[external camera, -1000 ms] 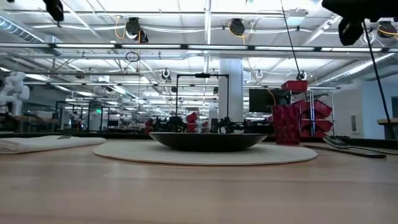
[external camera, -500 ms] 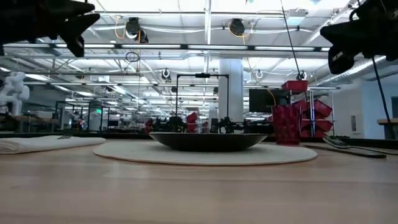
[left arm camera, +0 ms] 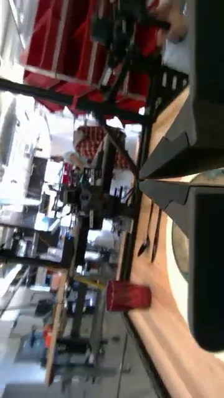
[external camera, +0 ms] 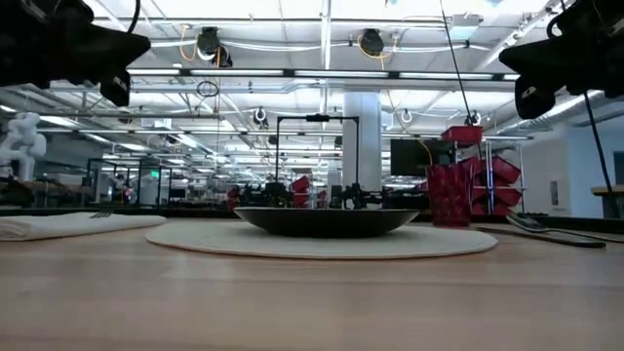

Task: Set table place
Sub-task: Return to Home Position

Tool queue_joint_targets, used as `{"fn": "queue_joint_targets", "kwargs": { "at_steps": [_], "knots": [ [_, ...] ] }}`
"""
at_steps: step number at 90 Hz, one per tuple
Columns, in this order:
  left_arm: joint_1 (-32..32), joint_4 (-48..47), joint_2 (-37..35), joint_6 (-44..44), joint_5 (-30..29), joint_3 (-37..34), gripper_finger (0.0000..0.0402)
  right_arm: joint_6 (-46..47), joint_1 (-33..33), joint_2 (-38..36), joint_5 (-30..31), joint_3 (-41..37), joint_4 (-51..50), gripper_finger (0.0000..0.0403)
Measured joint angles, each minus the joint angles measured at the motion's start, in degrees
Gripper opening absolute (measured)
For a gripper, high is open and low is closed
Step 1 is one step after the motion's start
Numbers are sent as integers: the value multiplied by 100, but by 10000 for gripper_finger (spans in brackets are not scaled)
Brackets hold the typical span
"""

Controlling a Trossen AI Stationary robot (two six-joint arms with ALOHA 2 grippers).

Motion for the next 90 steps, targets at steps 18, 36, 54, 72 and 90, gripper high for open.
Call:
{"fn": "queue_joint_targets", "kwargs": {
  "at_steps": [18, 36, 54, 72, 90],
  "knots": [
    [-139, -406, 2, 393, -284, 0, 0, 0, 0, 0, -3, 0, -6, 0],
    [-139, -501, 2, 269, -297, 0, 0, 0, 0, 0, -6, 2, -6, 0],
    [-139, -503, 2, 267, -297, 0, 0, 0, 0, 0, -8, 2, -8, 0],
    [-139, -498, 2, 265, -297, 0, 0, 1, -11, -23, -8, 2, -13, 0],
    [-139, -494, 2, 264, -298, -2, 0, 2, -402, -295, -15, 7, -90, 0]
  ]
}}
